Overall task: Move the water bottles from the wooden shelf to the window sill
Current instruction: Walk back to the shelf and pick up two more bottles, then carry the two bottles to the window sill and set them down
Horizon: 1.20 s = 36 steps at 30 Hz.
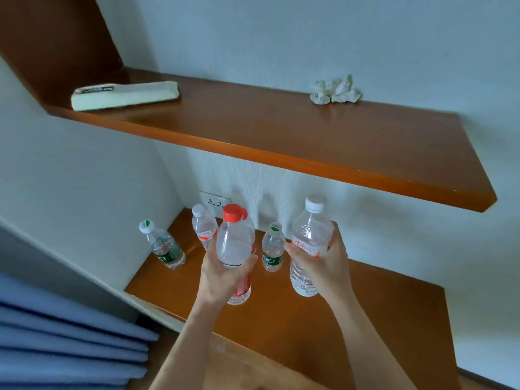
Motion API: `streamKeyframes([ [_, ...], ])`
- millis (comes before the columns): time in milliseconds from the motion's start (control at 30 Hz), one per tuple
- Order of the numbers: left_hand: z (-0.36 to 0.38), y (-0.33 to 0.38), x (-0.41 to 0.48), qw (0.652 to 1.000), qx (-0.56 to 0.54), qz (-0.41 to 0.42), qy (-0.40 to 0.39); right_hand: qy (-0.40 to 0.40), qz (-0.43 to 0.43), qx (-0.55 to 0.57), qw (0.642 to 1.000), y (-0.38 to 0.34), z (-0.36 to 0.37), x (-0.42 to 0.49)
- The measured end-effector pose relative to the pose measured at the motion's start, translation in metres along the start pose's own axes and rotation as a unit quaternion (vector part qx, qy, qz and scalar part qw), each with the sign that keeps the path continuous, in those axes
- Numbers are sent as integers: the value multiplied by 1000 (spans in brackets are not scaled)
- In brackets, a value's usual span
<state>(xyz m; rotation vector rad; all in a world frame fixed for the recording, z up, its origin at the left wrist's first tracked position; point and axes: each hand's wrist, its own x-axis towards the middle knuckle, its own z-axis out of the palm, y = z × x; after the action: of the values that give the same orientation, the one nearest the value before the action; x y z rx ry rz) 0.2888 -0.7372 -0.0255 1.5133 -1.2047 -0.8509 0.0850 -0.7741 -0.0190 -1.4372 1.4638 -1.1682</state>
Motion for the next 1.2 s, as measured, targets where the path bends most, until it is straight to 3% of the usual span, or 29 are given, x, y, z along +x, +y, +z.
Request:
streamKeyframes([
  [300, -37, 10, -14, 999, -13, -3, 49, -64, -39, 22, 997, -25, 43, -10],
  [567, -81, 14, -59, 976, -24, -51, 211, -214, -105, 49, 970, -51, 93, -21],
  [933, -137, 5, -215, 858, -36, -160, 487, -491, -151, 97, 852, -78, 164, -136],
  [1200, -157, 14, -334, 743, 12, -189, 641, -617, -172, 64, 765, -100, 194, -237],
])
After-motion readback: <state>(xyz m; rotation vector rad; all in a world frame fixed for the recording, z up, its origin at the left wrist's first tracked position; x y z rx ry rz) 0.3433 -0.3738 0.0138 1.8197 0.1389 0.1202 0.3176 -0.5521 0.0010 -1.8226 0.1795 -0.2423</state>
